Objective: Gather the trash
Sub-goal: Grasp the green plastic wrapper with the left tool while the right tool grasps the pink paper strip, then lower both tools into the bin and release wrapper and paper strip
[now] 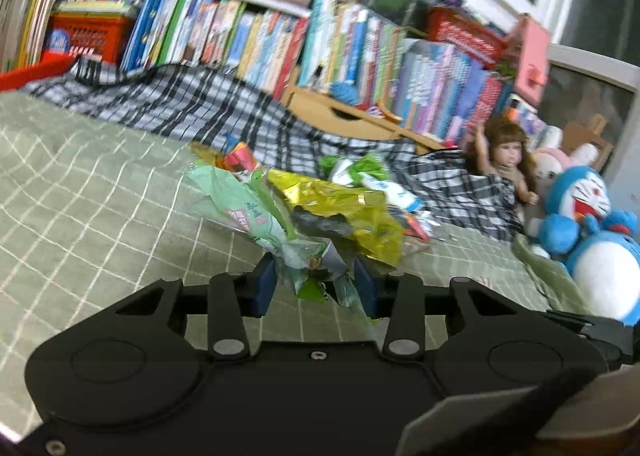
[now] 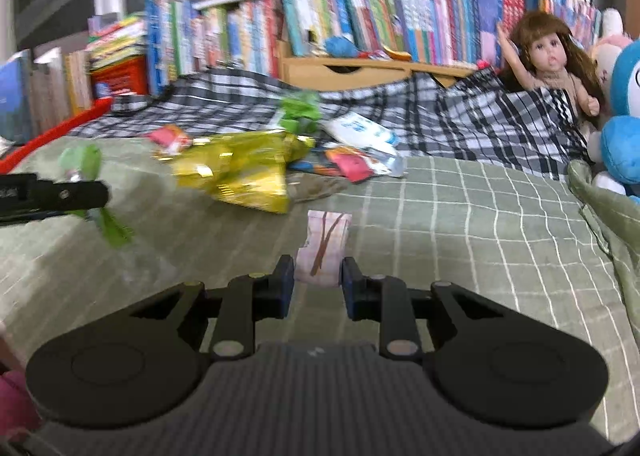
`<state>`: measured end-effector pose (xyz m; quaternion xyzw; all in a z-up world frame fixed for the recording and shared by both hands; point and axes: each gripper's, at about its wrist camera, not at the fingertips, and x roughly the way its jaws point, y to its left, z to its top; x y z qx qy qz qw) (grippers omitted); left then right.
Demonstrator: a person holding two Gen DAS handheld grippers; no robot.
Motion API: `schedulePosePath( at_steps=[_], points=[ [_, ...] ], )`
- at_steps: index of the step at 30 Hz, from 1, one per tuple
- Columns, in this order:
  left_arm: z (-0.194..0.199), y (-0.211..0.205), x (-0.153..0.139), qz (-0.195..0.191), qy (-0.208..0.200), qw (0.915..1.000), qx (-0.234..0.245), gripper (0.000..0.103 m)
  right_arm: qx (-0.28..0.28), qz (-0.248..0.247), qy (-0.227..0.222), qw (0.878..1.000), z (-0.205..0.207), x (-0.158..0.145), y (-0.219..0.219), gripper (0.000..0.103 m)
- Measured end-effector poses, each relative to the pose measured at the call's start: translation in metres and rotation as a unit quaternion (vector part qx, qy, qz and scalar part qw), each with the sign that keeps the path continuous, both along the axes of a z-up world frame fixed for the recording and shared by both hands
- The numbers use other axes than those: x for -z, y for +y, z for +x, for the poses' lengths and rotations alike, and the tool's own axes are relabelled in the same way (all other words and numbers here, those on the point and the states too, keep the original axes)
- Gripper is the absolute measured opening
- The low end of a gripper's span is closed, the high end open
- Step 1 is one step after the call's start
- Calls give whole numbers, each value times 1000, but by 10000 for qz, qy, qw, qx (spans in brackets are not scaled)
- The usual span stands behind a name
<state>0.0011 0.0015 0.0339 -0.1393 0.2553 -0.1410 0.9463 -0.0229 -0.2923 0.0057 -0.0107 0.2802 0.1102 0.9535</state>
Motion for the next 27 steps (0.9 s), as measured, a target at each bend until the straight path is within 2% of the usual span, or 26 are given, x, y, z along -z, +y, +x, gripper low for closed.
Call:
schedulePosePath(
  at_steps=[6, 12, 19, 23, 27],
  points=[
    [-52, 3, -12, 157, -294, 9988, 366, 36, -306, 269, -182, 9990, -48, -10, 12, 30],
    [-104, 9, -8, 295, -371, 9974, 535, 36, -597, 384, -225, 9972, -95, -4, 26, 30],
    [-155, 17, 15, 354, 30, 9978, 563, 36, -898, 364, 7, 9953, -132, 16, 40, 30],
    [-178, 19, 30, 629, 243, 9962, 554, 36, -1047, 396, 277, 9933, -144, 31, 47, 31],
    [-189, 24, 47, 604, 701, 9941, 558, 36, -1204, 348, 639, 9901, -153, 52, 56, 31]
  ],
)
